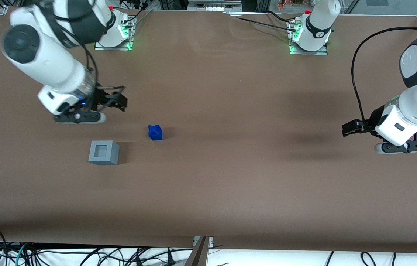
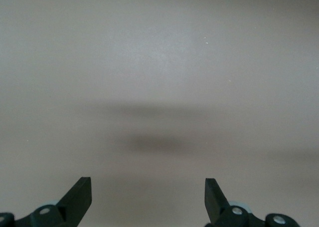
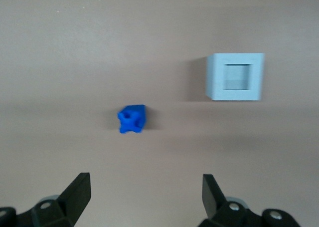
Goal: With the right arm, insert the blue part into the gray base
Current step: 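Move the open right gripper over the blue part and lower it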
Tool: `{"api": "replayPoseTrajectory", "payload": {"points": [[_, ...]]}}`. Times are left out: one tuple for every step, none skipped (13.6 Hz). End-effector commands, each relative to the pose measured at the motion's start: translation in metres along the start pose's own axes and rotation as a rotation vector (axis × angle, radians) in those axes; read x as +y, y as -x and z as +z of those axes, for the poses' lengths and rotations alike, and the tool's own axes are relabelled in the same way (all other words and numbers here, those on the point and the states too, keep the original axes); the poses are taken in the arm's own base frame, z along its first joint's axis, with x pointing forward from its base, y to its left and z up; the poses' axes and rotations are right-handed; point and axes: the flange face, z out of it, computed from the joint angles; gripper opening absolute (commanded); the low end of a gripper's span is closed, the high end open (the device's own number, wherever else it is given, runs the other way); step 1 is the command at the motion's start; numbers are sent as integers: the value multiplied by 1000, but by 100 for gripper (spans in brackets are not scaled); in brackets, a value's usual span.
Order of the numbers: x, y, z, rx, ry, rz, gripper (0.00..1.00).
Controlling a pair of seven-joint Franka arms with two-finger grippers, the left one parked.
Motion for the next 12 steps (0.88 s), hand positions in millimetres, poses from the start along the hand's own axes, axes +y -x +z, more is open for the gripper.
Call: {"api": "replayPoseTrajectory", "payload": {"points": [[-28,-1,58,23,-14,35,99],[-35,0,84,42,-23,40,99],[-36,2,108,60,-30,46,99],[-40,6,131,70,-33,48,99],[-39,7,146,75,-35,54,99],[-38,8,160,74,-33,53,99],[-37,8,173,74,-33,54,99],[-36,8,183,80,-37,56,99],[-35,9,195,85,-39,59,99],[-36,10,206,90,-42,66,99],[-45,15,219,95,-46,54,99],[-47,18,229,101,-51,54,99]]}}
